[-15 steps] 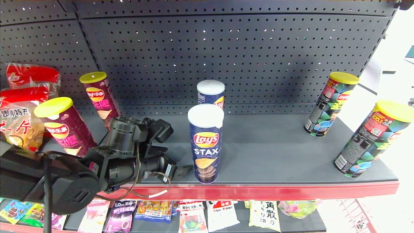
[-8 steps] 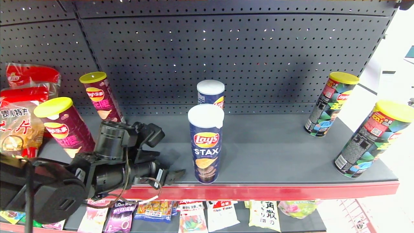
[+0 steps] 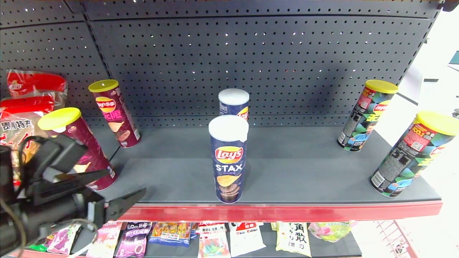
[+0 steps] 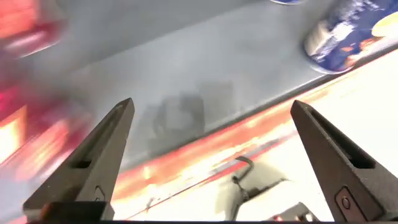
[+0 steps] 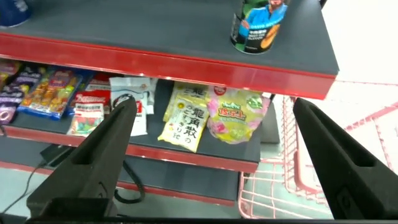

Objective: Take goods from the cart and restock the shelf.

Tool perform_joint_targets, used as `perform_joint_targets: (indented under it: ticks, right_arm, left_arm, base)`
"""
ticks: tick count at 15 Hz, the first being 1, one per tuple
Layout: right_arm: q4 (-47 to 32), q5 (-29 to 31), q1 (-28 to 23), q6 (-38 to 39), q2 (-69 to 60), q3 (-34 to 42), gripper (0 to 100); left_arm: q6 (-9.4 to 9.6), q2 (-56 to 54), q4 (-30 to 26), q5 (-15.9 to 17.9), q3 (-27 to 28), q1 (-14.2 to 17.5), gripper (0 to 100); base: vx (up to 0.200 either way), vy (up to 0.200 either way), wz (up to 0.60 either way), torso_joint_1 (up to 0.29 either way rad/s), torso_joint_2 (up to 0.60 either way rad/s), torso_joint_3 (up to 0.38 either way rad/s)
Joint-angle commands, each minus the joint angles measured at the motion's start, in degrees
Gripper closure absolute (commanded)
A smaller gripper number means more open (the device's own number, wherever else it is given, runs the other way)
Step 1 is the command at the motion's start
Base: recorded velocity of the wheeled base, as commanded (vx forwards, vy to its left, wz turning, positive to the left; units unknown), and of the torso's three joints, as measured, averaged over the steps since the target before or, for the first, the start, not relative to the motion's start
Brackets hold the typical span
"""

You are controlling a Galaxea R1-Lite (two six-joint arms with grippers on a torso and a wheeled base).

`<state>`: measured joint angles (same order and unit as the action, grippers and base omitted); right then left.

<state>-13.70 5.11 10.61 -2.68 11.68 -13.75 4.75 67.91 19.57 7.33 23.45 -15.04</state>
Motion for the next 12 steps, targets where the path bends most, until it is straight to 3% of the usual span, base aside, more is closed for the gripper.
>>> perform_joint_targets:
  ticks: [1, 3, 5, 8, 9, 11, 12]
  right_arm:
    - [-0.01, -0.01, -8.67, -0.04, 1.51, -0.22, 0]
    - [-0.36, -0.54, -14.21, -0.22, 0.19, 0.57, 0]
    - [-2.03, -0.54, -14.30, -1.62, -4.30, 1.71, 0]
    - [-1.59, -0.71, -14.12, -3.91, -6.67, 4.08, 0]
    - [-1.15, -1.86, -14.03, -4.00, -6.76, 4.96, 0]
    - [1.66, -8.62, -13.24, -2.77, -7.20, 6.63, 0]
    - [1.84, -8.89, -12.36, -1.89, -8.16, 6.63, 0]
  left_arm:
    - [-0.18, -27.13, -14.47, -0.12, -3.68, 13.64, 0]
    - [-0.27, -40.58, -25.37, -0.21, -5.79, 15.92, 0]
    - [-0.18, -51.39, -31.17, -0.38, -9.83, 15.92, 0]
    - [-0.27, -64.49, -31.08, -1.26, -16.51, 15.92, 0]
    - [-0.27, -66.24, -31.26, -1.35, -16.51, 15.92, 0]
    - [-2.56, -67.03, -30.90, -2.23, -16.95, 15.83, 0]
    - [-3.52, -67.91, -29.50, -2.05, -17.57, 15.48, 0]
  base:
    - [0.000, 0.000, 0.00, 0.000, 0.00, 0.000]
    - [0.000, 0.000, 0.00, 0.000, 0.00, 0.000]
    - [0.000, 0.000, 0.00, 0.000, 0.00, 0.000]
    - [0.000, 0.000, 0.00, 0.000, 0.00, 0.000]
    - [0.000, 0.000, 0.00, 0.000, 0.00, 0.000]
    - [0.000, 0.000, 0.00, 0.000, 0.00, 0.000]
    - [0.000, 0.000, 0.00, 0.000, 0.00, 0.000]
